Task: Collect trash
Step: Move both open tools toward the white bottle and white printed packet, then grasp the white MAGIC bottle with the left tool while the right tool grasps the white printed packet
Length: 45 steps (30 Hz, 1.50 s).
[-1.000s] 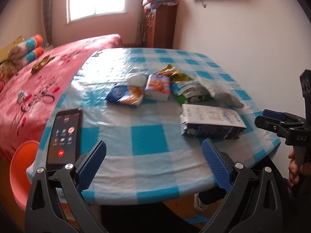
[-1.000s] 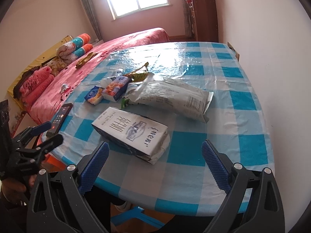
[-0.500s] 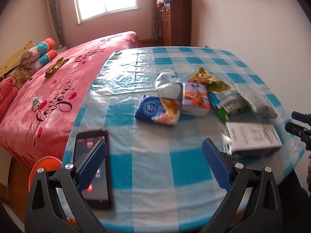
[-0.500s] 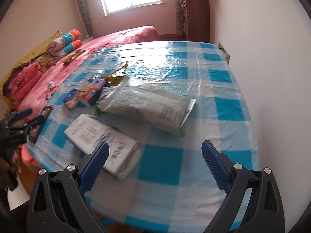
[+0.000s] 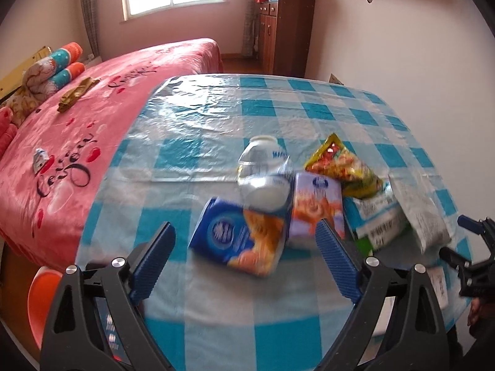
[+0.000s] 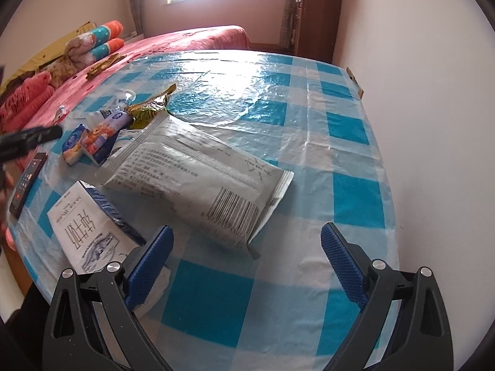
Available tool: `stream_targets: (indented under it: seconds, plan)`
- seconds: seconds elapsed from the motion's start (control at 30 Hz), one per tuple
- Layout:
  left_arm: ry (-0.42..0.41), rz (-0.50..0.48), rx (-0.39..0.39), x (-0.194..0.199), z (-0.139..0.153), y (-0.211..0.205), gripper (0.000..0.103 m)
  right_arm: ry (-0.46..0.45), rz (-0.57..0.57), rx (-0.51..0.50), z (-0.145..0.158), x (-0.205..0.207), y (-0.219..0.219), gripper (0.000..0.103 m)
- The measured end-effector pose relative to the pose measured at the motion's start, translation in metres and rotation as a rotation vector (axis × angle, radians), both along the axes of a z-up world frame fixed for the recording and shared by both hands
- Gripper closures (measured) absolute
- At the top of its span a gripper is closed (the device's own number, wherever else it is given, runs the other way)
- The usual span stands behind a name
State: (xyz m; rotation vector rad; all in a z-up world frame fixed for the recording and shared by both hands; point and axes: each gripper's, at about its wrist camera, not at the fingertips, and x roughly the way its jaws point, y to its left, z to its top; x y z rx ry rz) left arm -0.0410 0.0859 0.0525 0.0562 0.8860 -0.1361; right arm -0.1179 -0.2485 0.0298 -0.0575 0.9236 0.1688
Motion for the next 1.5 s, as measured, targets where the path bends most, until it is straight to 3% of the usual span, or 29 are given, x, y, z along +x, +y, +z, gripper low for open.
stream_targets:
  seconds: [0.27,0.6,0.8,1.1,1.23,1.5]
  plan:
    - [0.077,-0.007,0.017,0.054,-0.012,-0.010,0.011,0.007,0.091,-0.052,-0.007,0.014,0.013,0.008]
    - [0.138,-0.006,0.050,0.083,-0.031,-0.016,0.011,-0.015,0.141,-0.087,-0.010,0.030,0.022,0.008]
    - [0.156,-0.006,0.034,0.093,-0.039,-0.020,0.021,-0.021,0.149,-0.086,-0.011,0.043,0.023,0.008]
    - [0.137,0.001,0.034,0.100,-0.040,-0.021,0.040,0.015,0.125,0.040,-0.011,0.062,0.007,0.008]
    - [0.129,0.002,0.023,0.100,-0.040,-0.020,0.040,0.029,0.106,0.085,-0.011,0.068,0.001,0.008]
    - [0.121,-0.001,0.002,0.096,-0.039,-0.018,0.040,0.042,0.127,0.082,-0.010,0.074,0.002,0.008]
